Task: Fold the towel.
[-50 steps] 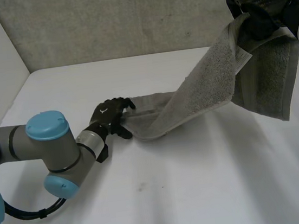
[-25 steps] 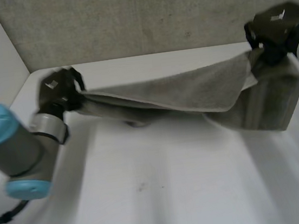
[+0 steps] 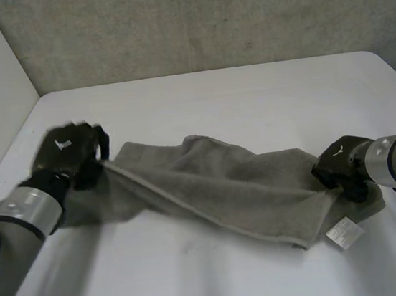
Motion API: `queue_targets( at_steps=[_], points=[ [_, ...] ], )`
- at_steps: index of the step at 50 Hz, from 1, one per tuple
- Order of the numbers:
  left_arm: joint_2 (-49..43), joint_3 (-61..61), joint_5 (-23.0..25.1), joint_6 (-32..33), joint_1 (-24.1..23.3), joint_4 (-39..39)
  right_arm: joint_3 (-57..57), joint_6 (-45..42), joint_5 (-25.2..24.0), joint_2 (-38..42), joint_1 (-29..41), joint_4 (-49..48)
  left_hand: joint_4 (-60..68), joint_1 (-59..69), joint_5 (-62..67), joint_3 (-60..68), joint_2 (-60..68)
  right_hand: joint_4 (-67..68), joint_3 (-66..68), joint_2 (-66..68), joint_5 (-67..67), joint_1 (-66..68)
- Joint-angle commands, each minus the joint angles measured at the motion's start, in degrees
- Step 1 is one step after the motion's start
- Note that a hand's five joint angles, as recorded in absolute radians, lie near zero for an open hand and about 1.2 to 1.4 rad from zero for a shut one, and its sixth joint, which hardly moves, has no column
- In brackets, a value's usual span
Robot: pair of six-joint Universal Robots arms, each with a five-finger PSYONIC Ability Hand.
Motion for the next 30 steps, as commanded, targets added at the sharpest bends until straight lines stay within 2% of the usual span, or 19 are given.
queue_targets(
  at_steps=[1,3,5,6,8,9,10,11,13,17,19,20,22,23,24,25,27,28,30],
  points=[
    [-19.1,13.6,-0.5,11.4,-0.5,0.3,-11.0,1.6,3.3,7.2,4.3,-8.3,10.3,12.6,11.2,10.3,10.3,11.6,11.8,12.3,13.0,24.8],
    [-20.2,18.5,-0.6,12.0,-1.1,0.4,-14.6,3.1,4.4,8.0,5.1,-12.2,10.3,12.6,11.2,10.3,10.3,11.6,11.8,12.3,13.0,24.8],
    [-20.2,29.2,-2.9,10.8,-2.1,0.9,-21.4,8.3,6.6,8.1,5.7,-21.5,10.3,12.6,11.2,10.3,10.3,11.6,11.8,12.3,13.0,24.8],
    [-20.2,29.2,-2.9,10.8,-2.1,0.9,-21.4,8.4,6.6,8.1,5.7,-21.6,10.3,12.6,11.2,10.3,10.3,11.6,11.8,12.3,13.0,24.8],
    [-18.8,40.4,-8.2,8.1,-4.2,3.1,-24.5,12.8,7.0,6.1,5.8,-33.1,10.3,12.6,11.2,10.3,10.3,11.6,11.8,12.3,13.0,24.8],
    [-18.8,40.5,-8.3,8.1,-4.2,3.2,-24.5,12.8,7.0,6.1,5.8,-33.2,10.3,12.6,11.2,10.3,10.3,11.6,11.8,12.3,13.0,24.8],
    [-17.6,45.3,-10.8,6.8,-4.6,4.8,-24.5,14.1,6.8,4.3,5.7,-38.2,10.3,12.6,11.2,10.3,10.3,11.6,11.8,12.3,13.0,24.8],
    [-17.6,45.3,-10.8,6.8,-4.6,4.8,-24.1,15.3,7.0,2.2,5.8,-43.0,10.3,12.6,11.2,10.3,10.3,11.6,11.8,12.3,13.0,24.8],
    [-15.8,51.5,-13.8,4.9,-4.5,7.5,-23.4,15.6,7.0,0.5,5.8,-45.6,10.3,12.6,11.2,10.3,10.3,11.6,11.8,12.3,13.0,24.8],
    [-14.6,52.4,-13.7,4.5,-4.5,7.9,-23.3,15.6,6.4,-0.7,5.7,-44.1,10.3,12.6,11.2,10.3,10.3,11.6,11.8,12.3,13.0,24.8],
    [-13.3,48.3,-13.7,4.3,-4.5,6.8,-23.3,15.6,3.5,-1.0,5.2,-37.5,10.3,12.6,11.2,10.3,10.3,11.6,11.8,12.3,13.0,24.8],
    [-13.3,48.2,-13.7,4.3,-4.5,6.8,-23.3,15.6,3.5,-1.0,5.2,-37.5,10.3,12.6,11.2,10.3,10.3,11.6,11.8,12.3,13.0,24.8],
    [-12.3,43.5,-13.4,4.3,-4.4,6.7,-23.6,15.6,-0.7,-0.4,4.9,-27.7,10.3,12.6,11.2,10.3,10.3,11.6,11.8,12.3,13.0,24.8],
    [-11.2,38.9,-13.3,4.3,-4.2,7.1,-23.6,15.6,-0.7,-0.4,4.9,-27.6,10.3,12.6,11.2,10.3,10.3,11.6,11.8,12.3,13.0,24.8],
    [-10.4,34.6,-12.8,4.3,-4.1,7.4,-24.0,15.4,-2.1,0.1,4.6,-23.5,10.3,12.6,11.2,10.3,10.3,11.6,11.8,12.3,13.0,24.8],
    [-10.4,34.5,-12.8,4.3,-4.1,7.4,-24.0,15.4,-2.1,0.1,4.6,-23.5,10.3,12.6,11.2,10.3,10.3,11.6,11.8,12.3,13.0,24.8],
    [-10.1,25.7,-10.5,4.4,-2.9,8.5,-24.1,14.7,-3.7,2.2,3.1,-16.1,10.3,12.6,11.2,10.3,10.3,11.6,11.8,12.3,13.0,24.8],
    [-10.1,25.6,-10.5,4.4,-2.9,8.5,-24.1,14.7,-3.7,2.3,3.1,-16.0,10.3,12.6,11.2,10.3,10.3,11.6,11.8,12.3,13.0,24.8],
    [-10.1,16.8,-8.3,4.6,-1.8,10.4,-23.8,12.5,-4.4,4.8,1.2,-9.8,10.3,12.6,11.2,10.3,10.3,11.6,11.8,12.3,13.0,24.8]
  ],
)
